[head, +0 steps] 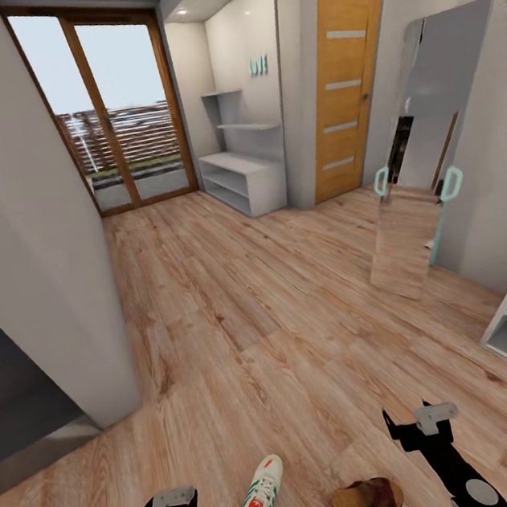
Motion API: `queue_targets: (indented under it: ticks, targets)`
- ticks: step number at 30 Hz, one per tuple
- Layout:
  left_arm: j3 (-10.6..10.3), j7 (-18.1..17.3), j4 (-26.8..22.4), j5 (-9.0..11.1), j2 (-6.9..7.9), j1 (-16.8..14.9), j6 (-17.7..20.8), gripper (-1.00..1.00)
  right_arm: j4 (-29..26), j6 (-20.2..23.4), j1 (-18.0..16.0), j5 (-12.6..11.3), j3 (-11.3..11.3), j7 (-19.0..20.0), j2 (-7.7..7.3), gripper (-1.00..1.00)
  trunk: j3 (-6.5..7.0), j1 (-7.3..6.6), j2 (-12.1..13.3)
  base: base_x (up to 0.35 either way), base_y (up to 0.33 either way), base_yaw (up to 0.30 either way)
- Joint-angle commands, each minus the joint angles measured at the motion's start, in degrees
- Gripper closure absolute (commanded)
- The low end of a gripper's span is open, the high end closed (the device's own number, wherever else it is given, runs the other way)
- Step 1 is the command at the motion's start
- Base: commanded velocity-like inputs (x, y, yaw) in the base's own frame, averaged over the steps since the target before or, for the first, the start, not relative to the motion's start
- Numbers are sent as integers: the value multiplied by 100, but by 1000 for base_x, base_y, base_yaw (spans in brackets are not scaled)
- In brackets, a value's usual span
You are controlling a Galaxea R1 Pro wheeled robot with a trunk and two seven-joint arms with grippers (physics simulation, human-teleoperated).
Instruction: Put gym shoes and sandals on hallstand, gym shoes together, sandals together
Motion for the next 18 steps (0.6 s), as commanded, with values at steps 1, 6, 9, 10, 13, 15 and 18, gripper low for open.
queue_targets:
  ticks: [1, 6, 9, 10, 13, 15, 18]
  targets:
    - [5, -3, 4, 2, 0, -3, -18, -100, 6, -16, -3, 4, 1, -2, -1, -100, -4, -4, -2, -286, 0, 0]
    - [16, -3, 4, -4, -2, -3, -18, -100, -6, -13, -4, 6, 0, -8, -1, -100, -4, -4, -2, -102, 0, 0]
    - [9, -3, 4, -7, -6, -3, -18, -100, -9, -13, -4, 6, 1, -10, 3, -100, -4, -4, -2, -41, 0, 0]
    - [8, -3, 4, -7, -8, -3, -18, -100, -7, -13, -4, 6, 1, -10, 4, -100, -4, -4, -2, -26, 0, 0]
    - [5, -3, 4, -5, -7, -3, -18, -100, 0, -14, -4, 6, 3, -13, 5, -100, -4, -4, -2, -17, 0, 0]
    - [3, -3, 4, -4, -6, -3, -18, -100, 1, -14, -4, 6, 3, -14, 9, -100, -4, -4, -2, -9, 0, 0]
    - [2, -3, 4, -5, -6, -3, -17, -100, -1, -14, -4, 3, 3, -15, 12, -100, -4, -4, -2, -5, 0, 0]
